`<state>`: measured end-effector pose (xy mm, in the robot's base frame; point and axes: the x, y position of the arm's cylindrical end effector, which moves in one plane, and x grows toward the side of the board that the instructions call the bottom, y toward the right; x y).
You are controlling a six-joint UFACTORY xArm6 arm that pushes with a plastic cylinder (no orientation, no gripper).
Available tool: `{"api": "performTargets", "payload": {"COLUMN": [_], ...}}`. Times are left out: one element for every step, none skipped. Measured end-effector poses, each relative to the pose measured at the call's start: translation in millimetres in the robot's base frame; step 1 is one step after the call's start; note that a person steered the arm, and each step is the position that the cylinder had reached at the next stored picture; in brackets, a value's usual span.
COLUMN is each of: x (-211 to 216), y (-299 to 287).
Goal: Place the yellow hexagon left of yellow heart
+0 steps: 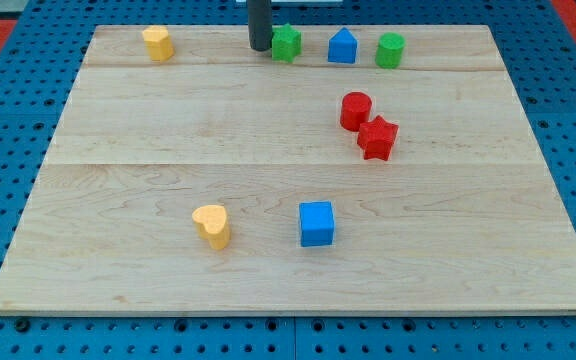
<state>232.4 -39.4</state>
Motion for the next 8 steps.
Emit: {"api": "performTargets", "payload": {"x": [0.2,-36.2,-38.3,-5.3,39.9,93.4,60.5,22.0], "y": [-30.6,-68.3,-109.3,-142.8,-176.7,-183.9,-168.9,-193.3]}}
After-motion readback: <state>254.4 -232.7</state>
